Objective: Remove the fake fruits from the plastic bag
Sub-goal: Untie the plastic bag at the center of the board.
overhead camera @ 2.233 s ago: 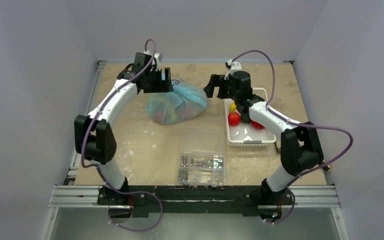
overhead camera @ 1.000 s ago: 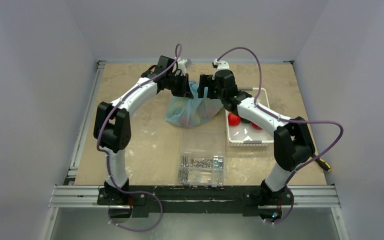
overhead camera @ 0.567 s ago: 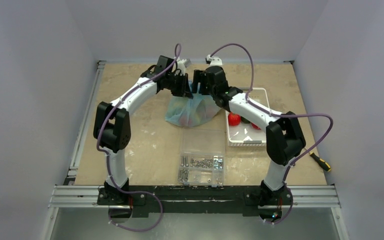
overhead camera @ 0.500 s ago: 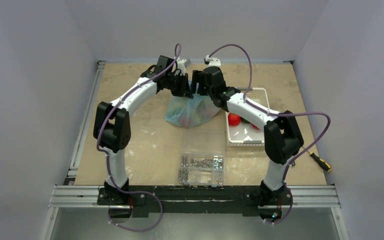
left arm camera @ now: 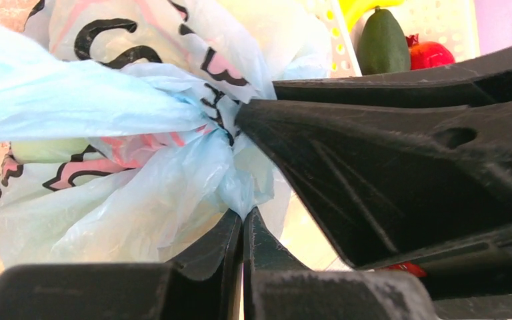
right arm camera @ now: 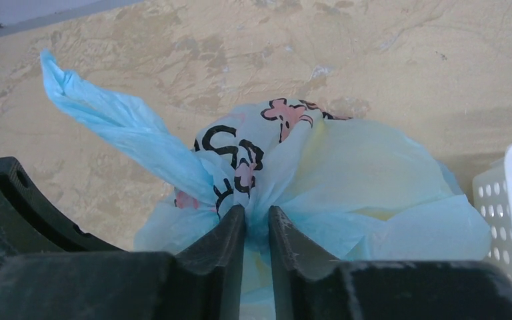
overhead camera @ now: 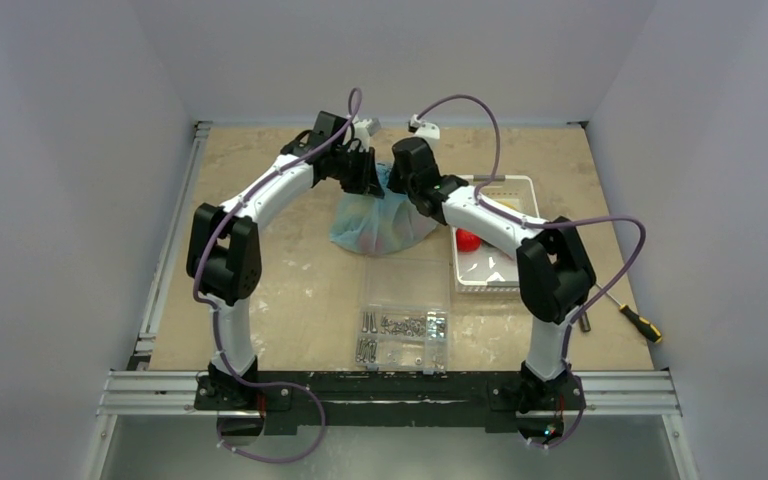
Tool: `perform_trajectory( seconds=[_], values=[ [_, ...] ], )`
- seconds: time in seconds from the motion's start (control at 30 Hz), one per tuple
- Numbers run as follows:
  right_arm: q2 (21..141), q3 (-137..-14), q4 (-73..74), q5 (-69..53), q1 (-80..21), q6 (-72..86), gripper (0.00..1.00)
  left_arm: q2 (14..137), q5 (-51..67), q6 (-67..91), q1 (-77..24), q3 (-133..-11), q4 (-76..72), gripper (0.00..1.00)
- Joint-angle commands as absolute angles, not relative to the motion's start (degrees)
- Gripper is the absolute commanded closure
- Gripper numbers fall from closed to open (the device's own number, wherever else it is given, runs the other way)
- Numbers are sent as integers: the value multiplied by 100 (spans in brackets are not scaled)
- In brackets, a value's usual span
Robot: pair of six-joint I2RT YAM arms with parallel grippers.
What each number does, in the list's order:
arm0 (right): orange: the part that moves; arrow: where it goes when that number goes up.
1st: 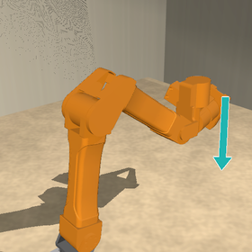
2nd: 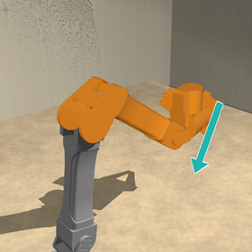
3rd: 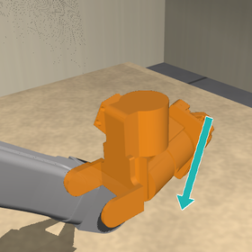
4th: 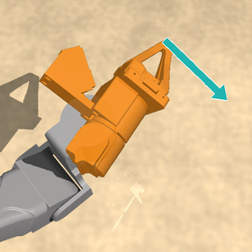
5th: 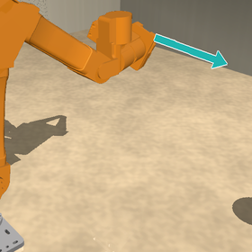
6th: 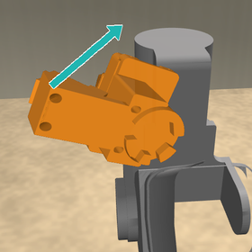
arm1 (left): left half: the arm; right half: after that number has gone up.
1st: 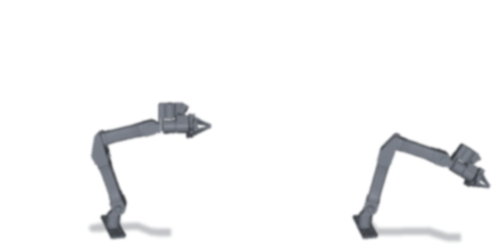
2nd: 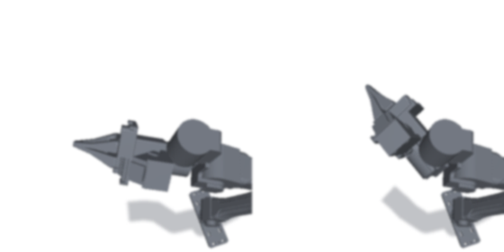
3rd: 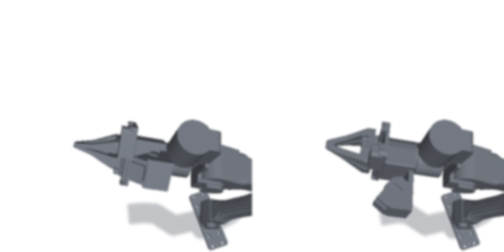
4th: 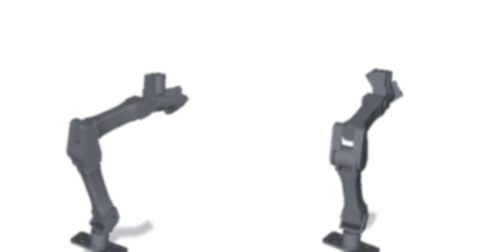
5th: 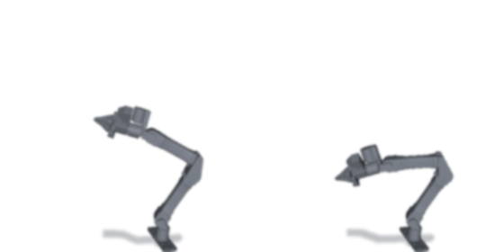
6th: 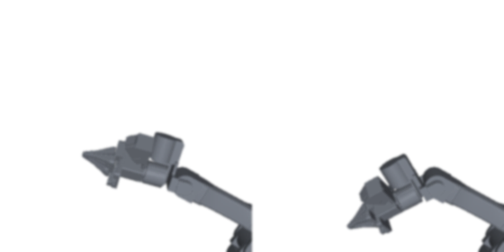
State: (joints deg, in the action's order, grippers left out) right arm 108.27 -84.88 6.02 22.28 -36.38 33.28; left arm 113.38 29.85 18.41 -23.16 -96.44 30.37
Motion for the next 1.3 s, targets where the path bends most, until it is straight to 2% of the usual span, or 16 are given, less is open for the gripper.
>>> perform_trajectory(
  seconds=[0.0,0.07,0.17,0.33,0.47,0.6,0.8,0.83,0.9,1.0,1.1,1.27],
  values=[
    [10339,-8161,256,2251,-3455,3700,89,11230,2674,1796,-2292,-9854,3126,100],
    [10163,-7902,39,1730,-3228,3885,100,11201,2456,1846,-2250,-9828,3176,100],
    [9897,-7341,-701,398,-2700,4356,100,11182,2227,2003,-2106,-9810,3260,100],
    [9944,-5919,-3549,-2314,-1511,6104,100,11119,2230,2163,-1878,-9717,3222,100],
    [10344,-5769,-4464,-2997,-1311,6646,100,11135,2446,2188,-1863,-9768,3210,100],
    [10463,-5677,-4716,-3030,-1307,6685,100,11141,2551,2127,-1861,-9868,3294,100],
    [10292,-5722,-4143,-2851,-1309,6208,100,10855,2297,1865,-1897,-9826,3315,64],
    [10255,-5722,-4069,-2834,-1310,6113,100,10731,2132,1794,-1928,-9796,3301,55],
    [10179,-5711,-3914,-2804,-1310,5959,100,10510,1495,1531,-2083,-9698,3291,44],
    [10062,-5691,-3671,-2836,-1308,5727,100,10247,628,1230,-2371,-9470,3164,35],
    [9870,-5704,-3341,-2817,-1313,5450,100,10174,-92,1000,-2685,-9315,2982,20],
    [9694,-5774,-2895,-2741,-1332,5116,100,10182,-561,612,-2999,-9098,2615,14]
  ],
)
